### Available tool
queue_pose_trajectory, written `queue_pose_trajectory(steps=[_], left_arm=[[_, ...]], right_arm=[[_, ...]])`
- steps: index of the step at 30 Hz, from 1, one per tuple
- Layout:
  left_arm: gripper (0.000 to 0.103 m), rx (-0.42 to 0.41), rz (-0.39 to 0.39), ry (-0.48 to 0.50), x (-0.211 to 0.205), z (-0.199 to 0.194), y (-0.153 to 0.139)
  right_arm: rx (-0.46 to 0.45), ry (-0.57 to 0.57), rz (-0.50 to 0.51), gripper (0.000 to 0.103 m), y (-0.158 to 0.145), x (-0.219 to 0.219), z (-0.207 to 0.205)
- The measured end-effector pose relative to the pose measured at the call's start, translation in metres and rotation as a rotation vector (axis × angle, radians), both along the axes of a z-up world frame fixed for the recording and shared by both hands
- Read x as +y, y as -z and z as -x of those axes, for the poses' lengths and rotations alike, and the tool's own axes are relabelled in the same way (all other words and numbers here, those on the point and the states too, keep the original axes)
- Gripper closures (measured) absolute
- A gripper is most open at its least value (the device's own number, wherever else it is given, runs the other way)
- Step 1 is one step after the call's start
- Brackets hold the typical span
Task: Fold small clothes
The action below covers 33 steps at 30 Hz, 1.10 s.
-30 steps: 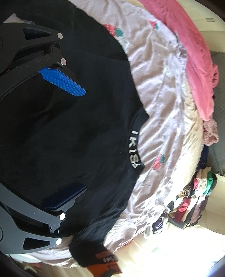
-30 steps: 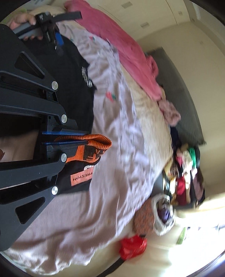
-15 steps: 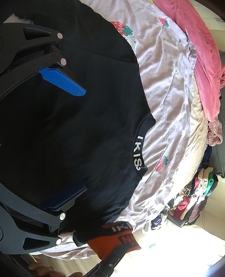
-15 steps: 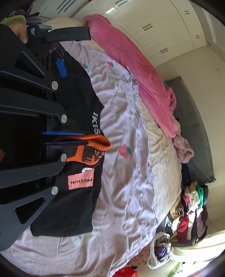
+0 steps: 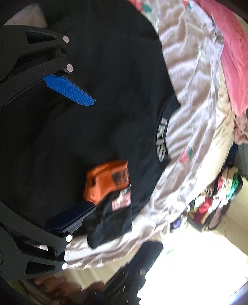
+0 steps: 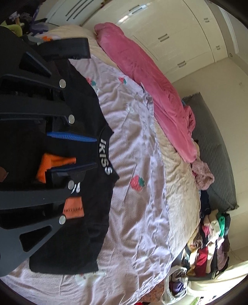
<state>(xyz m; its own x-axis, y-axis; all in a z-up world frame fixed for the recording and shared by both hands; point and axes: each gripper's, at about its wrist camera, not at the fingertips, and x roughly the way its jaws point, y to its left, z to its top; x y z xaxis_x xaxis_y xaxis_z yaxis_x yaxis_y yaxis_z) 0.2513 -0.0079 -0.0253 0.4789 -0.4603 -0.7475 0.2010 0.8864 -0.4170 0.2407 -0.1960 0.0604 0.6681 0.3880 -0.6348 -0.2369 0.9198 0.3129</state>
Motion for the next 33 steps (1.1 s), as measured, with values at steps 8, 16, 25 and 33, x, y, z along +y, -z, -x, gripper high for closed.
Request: queue_pose_trajectory(steps=[8, 16, 25, 33], left_arm=[[0.02, 0.032, 0.099, 0.065, -0.04, -0.005, 0.017], [0.058, 0.028, 0.168, 0.055, -0.057, -0.014, 0.036], [0.094, -0.058, 0.2, 0.045, -0.032, -0.012, 0.013], [0.094, -0.177, 0.138, -0.058, 0.02, 0.004, -0.026]], right_arm=[[-0.013, 0.114, 0.051, 0.08, 0.01, -0.051, 0.02], [-0.033, 0.188, 0.01, 0.08, 0.019, -0.091, 0.048], [0.003, 0.204, -0.001, 0.078, 0.033, -0.101, 0.067], [-0.003, 0.192, 0.012, 0.078, 0.028, -0.089, 0.073]])
